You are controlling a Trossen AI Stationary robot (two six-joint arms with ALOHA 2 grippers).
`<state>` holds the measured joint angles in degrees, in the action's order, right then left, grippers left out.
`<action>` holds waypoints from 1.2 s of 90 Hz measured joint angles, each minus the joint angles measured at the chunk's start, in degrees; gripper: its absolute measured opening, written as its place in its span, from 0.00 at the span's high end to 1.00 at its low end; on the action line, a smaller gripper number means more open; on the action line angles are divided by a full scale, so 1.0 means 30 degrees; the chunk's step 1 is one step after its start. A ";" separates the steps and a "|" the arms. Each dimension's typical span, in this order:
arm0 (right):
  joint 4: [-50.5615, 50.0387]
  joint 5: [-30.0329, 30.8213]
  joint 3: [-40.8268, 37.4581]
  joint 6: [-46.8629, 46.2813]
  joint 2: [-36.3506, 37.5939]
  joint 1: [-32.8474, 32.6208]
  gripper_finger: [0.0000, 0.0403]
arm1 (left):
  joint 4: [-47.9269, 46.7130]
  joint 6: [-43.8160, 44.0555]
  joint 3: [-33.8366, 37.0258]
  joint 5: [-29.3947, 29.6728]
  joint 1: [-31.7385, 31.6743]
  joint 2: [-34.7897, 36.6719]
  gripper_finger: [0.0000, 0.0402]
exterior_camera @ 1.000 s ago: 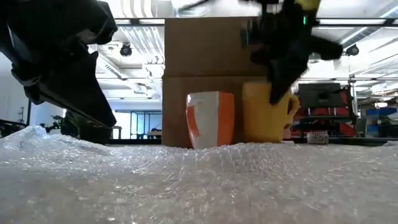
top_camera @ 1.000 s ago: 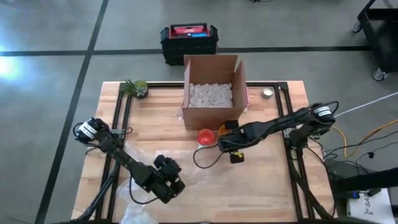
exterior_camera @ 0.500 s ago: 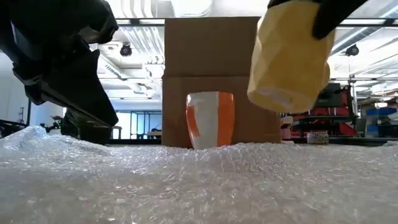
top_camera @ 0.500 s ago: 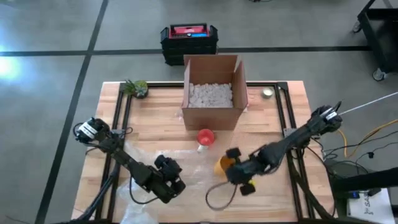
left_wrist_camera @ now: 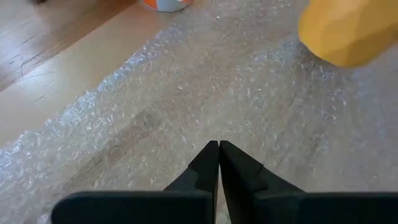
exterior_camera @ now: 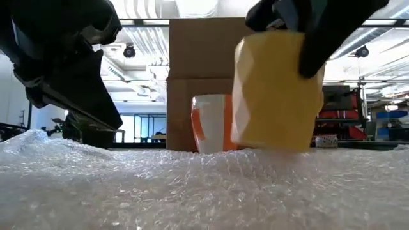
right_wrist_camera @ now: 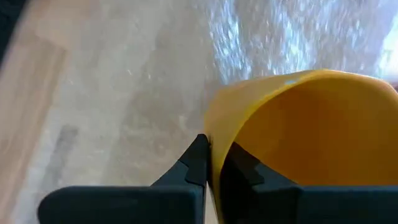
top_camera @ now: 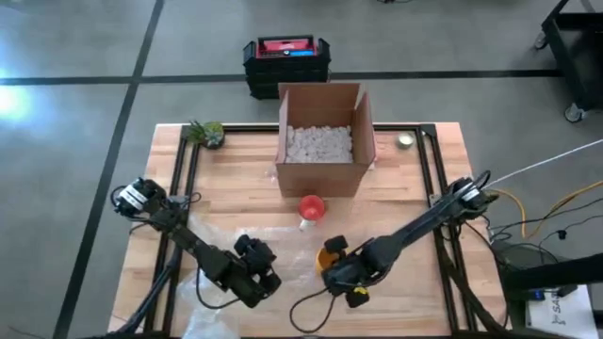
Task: Wrap mug
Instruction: Wrap the yellow mug with the transparent bubble wrap
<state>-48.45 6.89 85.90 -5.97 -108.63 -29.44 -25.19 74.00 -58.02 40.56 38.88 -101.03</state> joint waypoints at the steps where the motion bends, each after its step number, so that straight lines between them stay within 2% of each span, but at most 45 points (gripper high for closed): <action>1: -0.0011 0.0008 0.0005 0.0005 -0.0027 0.0011 0.98 | 0.0004 0.0000 0.0000 0.0000 0.0004 0.0000 1.00; 22: 0.0373 -0.0456 0.0026 0.0046 -0.0639 0.0118 0.96 | 0.0057 -0.0080 0.0000 -0.0007 0.0006 0.0000 1.00; 42: 0.0439 -0.0429 0.0033 0.0234 -0.0709 0.0112 0.82 | 0.0125 -0.0082 0.0000 -0.0064 0.0006 0.0000 1.00; 55: -0.0904 -0.0444 0.0408 0.0081 0.0744 0.0112 0.70 | 0.0225 -0.0080 0.0000 -0.0220 0.0006 0.0000 1.00; 73: -0.5903 -0.1164 0.0148 -0.2480 0.3970 -0.0117 0.58 | 0.0251 -0.0082 0.0000 -0.0255 0.0006 0.0000 1.00; 81: -0.7149 -0.1264 -0.0996 -0.4441 0.5717 -0.0714 0.56 | 0.0285 -0.0214 0.0000 -0.0255 0.0006 0.0000 1.00; 92: -0.6907 -0.1308 -0.4030 -0.8001 0.8031 -0.1961 0.55 | 0.0583 -0.0568 0.0000 -0.0255 0.0013 0.0000 1.00; 108: -0.4141 -0.1322 -0.9781 -1.4551 1.0523 -0.4185 0.56 | 0.0753 -0.0663 0.0000 -0.0251 0.0013 0.0000 1.00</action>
<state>-60.88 2.93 56.55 -49.62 -77.06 -42.00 -22.93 72.01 -58.02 39.80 38.92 -101.03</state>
